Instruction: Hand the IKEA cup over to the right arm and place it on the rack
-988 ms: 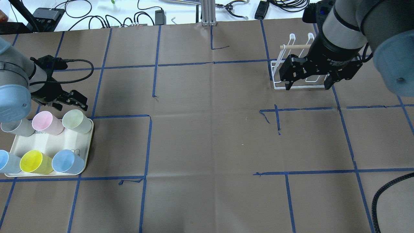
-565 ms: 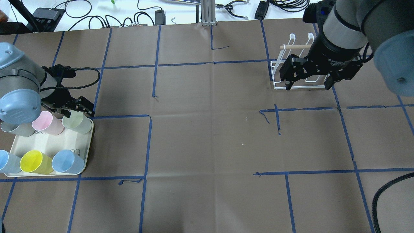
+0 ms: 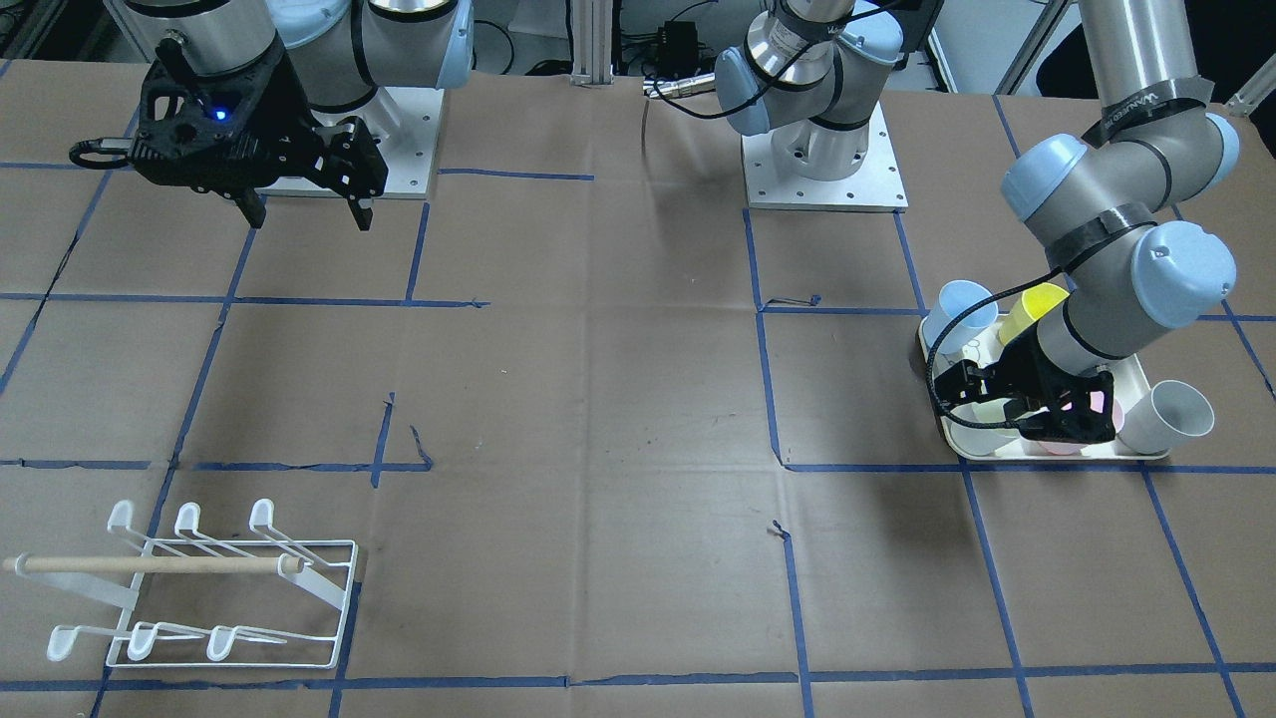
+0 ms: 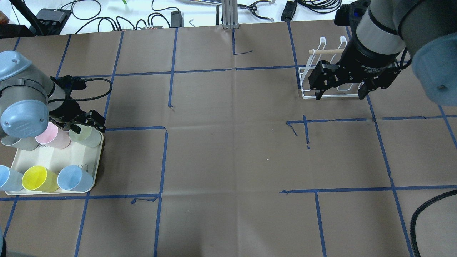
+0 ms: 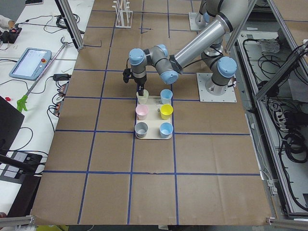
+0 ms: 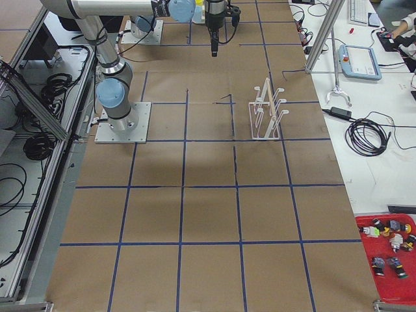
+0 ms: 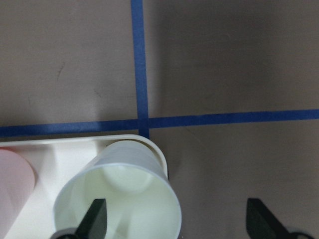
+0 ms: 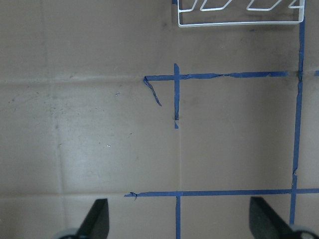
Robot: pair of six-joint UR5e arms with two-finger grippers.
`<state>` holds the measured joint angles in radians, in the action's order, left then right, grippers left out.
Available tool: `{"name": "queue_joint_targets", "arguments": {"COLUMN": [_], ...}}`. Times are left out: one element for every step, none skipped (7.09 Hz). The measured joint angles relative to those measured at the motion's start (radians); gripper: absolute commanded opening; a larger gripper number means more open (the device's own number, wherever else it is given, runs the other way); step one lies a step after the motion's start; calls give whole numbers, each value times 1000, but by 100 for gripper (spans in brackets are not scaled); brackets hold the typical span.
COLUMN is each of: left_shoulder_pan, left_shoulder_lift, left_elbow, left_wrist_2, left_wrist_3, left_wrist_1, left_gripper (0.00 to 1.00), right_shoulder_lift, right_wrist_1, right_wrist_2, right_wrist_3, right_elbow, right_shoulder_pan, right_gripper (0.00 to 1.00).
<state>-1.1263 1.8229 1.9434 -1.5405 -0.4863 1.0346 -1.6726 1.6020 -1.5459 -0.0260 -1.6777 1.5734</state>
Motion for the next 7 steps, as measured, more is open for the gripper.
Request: {"name": "queue_joint_targets", "arguments": {"left_shoulder_pan": [0, 0, 1, 3, 12, 28, 38], "left_shoulder_lift": [3, 4, 5, 5, 6, 6, 2], "left_elbow": [1, 1, 1, 1, 0, -2, -7], "left_wrist_2": [-1, -2, -2, -3, -3, -3, -4], "left_wrist_3": [-1, -2, -3, -5, -7, -10, -10], "left_wrist_1": [0, 0, 1, 0, 0, 1, 4], "left_gripper": [26, 4, 0, 0, 0, 0, 0], "right_shoulder_lift": [0, 0, 1, 0, 1, 1, 1], "right_wrist_1": [-1, -2, -3, -1, 6, 23, 78], "right_wrist_2": [0, 0, 0, 1, 4, 35, 120], "right_wrist_3": [0, 0, 0, 0, -1, -4, -12], "right_elbow": [0, 0, 0, -1, -2, -9, -41], "right_shoulder_pan": [-1, -1, 0, -1, -1, 0, -1], "right_gripper": [100, 100, 100, 100, 100, 100, 100]}}
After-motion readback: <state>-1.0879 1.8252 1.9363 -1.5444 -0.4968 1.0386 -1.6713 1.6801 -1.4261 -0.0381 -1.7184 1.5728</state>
